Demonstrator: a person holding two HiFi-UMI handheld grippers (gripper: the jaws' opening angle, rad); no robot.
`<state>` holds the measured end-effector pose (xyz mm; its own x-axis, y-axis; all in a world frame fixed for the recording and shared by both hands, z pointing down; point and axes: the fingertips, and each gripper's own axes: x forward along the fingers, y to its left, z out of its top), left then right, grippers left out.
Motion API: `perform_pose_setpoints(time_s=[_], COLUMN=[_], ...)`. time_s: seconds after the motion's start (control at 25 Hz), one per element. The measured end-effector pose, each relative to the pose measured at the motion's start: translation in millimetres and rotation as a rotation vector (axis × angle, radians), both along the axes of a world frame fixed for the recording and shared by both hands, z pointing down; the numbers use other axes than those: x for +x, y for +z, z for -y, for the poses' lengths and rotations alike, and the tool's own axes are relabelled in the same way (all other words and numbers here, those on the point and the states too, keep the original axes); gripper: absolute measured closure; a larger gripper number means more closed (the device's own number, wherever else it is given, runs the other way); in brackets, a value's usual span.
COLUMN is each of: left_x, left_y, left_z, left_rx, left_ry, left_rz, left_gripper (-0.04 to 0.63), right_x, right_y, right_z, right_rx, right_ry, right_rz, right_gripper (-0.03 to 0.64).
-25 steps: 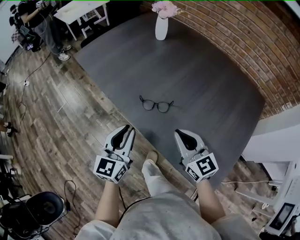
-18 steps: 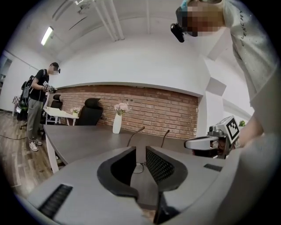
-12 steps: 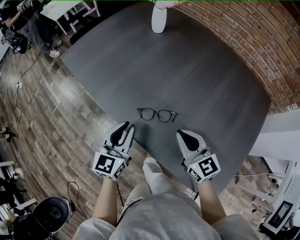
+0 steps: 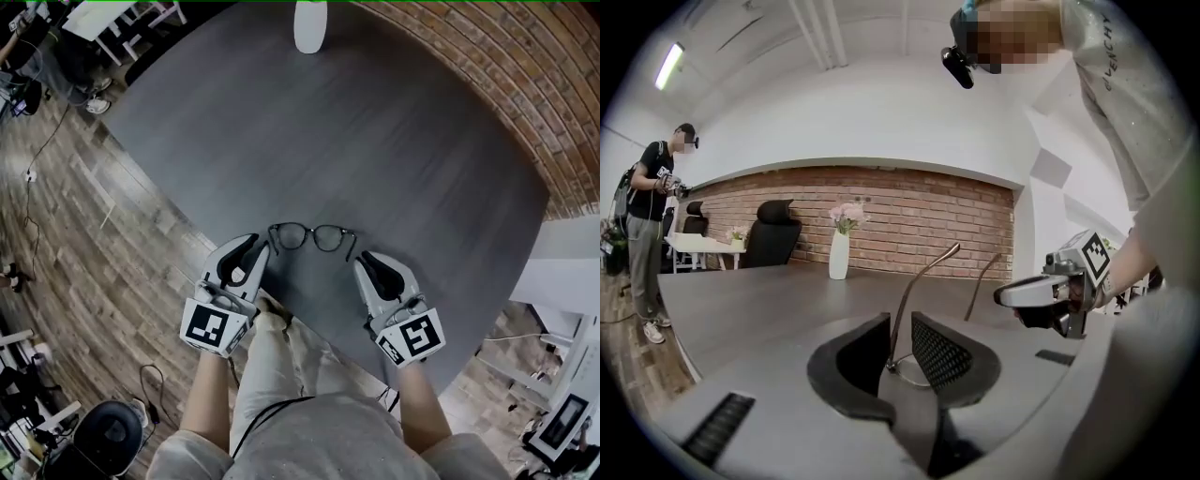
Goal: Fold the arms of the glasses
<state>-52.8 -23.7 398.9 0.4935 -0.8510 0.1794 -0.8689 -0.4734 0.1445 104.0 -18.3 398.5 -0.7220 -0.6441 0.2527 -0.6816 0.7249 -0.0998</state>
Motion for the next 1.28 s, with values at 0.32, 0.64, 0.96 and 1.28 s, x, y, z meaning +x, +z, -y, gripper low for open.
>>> perform_pose_setpoints(time_s=[0.32,0.64,0.96,1.28], left_x=[-0.8,4.7,9.9,9.4], left_y=[24.0,23.4,21.1,24.3], left_z=[11.8,21.5,27.2,28.4], left_rx=[-0.036,-0.029,-0.016,-0.029], left_ry=[0.074,0.132,0.159,0.163], left_rz=[0.057,0.041,0.024,0.011], left_gripper=[0.478,0.459,0.459,0.459], right_x=[-5.7,-7.8,-14.6,-18.9], right_y=[13.9,14.0,12.7,10.7], right_z=[13.2,30.1,39.7,42.1], right_rx=[-0.017,-0.005,0.028,0.058], right_ry=[0.05,0.094,0.103,0.104], right_rz=[-0.022,-0.029,-0.038,-0.064], right_gripper=[0.501,0.494,0.496,0.579])
